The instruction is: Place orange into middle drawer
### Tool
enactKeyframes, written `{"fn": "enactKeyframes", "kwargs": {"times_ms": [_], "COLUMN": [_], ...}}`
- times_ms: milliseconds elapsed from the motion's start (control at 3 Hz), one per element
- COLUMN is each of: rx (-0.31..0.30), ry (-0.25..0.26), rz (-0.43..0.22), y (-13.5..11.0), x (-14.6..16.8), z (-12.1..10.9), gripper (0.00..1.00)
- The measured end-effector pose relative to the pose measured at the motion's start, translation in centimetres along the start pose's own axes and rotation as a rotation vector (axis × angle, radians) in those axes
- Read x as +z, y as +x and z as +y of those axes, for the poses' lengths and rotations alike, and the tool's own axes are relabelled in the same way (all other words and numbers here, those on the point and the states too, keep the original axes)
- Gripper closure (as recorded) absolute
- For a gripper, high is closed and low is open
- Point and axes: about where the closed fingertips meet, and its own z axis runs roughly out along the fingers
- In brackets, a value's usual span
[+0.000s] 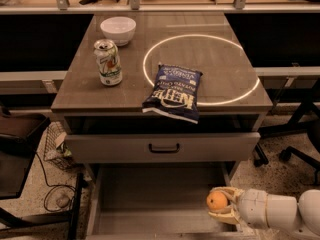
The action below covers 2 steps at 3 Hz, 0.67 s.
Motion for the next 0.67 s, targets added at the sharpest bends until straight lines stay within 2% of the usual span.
{"fn": "enactKeyframes", "kwargs": {"times_ms": [333, 667], "rx": [0.002, 0.03], "ry": [-0.03, -0.075], "rz": [0.005, 0.061], "y": [0.4, 2.7], "x": [4.5, 12.1], "z": [-0.1, 0.3], "gripper": [1.0, 1.0]}}
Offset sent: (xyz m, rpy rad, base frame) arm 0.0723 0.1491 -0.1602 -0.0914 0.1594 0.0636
